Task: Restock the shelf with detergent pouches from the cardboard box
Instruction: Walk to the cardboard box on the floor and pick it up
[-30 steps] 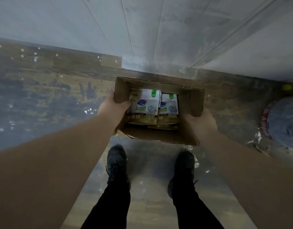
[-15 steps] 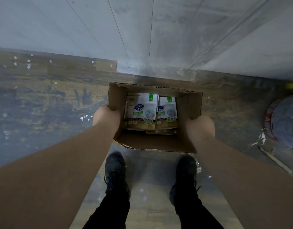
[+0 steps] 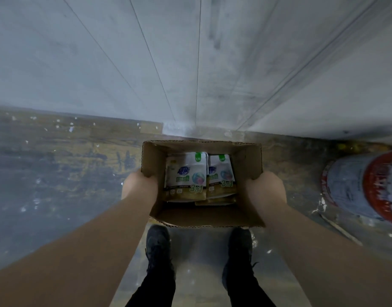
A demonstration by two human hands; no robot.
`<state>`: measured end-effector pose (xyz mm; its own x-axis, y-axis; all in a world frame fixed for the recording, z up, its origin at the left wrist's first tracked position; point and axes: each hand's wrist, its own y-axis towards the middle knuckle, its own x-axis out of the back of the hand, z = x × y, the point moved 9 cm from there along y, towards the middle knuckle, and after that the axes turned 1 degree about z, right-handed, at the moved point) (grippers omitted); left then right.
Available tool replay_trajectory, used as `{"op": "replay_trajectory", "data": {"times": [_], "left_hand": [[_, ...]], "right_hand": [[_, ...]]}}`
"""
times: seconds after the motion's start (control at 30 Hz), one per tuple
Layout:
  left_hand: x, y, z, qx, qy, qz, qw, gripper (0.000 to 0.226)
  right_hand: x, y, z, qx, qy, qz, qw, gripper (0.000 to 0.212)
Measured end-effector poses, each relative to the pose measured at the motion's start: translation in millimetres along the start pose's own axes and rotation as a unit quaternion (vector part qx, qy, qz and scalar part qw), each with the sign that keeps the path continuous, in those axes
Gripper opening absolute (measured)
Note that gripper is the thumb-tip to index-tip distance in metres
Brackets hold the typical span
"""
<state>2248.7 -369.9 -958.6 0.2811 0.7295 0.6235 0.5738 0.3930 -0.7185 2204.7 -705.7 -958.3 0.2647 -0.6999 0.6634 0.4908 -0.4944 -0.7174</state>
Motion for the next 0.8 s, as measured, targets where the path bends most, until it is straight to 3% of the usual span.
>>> {"op": "replay_trajectory", "data": {"times": [0.2,0.47,0.7,0.8], "left_hand": [[77.1,-67.8,-47.2,-0.045,-0.011,-0.003,0.999,0.020],[188.7,-152.4,-116.8,-0.124,-0.027,-0.051,0.991,0.015],[265.9,-230.1,-139.2,-0.167,-0.058,-0.056,0.983,0.014],[292.6,-260.5,-140.0,-0.171,-0.079,-0.059,0.980,0.007]], "right_hand": [[78.5,-80.4,35.4,0.024,0.015,-0.010,1.000,0.018],[189.6,-185.5,102.5,0.110,0.021,-0.081,0.990,0.017],[263.6,-294.1,129.1,0.150,0.026,-0.108,0.982,0.025],[286.6,-333.4,130.5,0.164,0.016,-0.121,0.979,0.019]]}}
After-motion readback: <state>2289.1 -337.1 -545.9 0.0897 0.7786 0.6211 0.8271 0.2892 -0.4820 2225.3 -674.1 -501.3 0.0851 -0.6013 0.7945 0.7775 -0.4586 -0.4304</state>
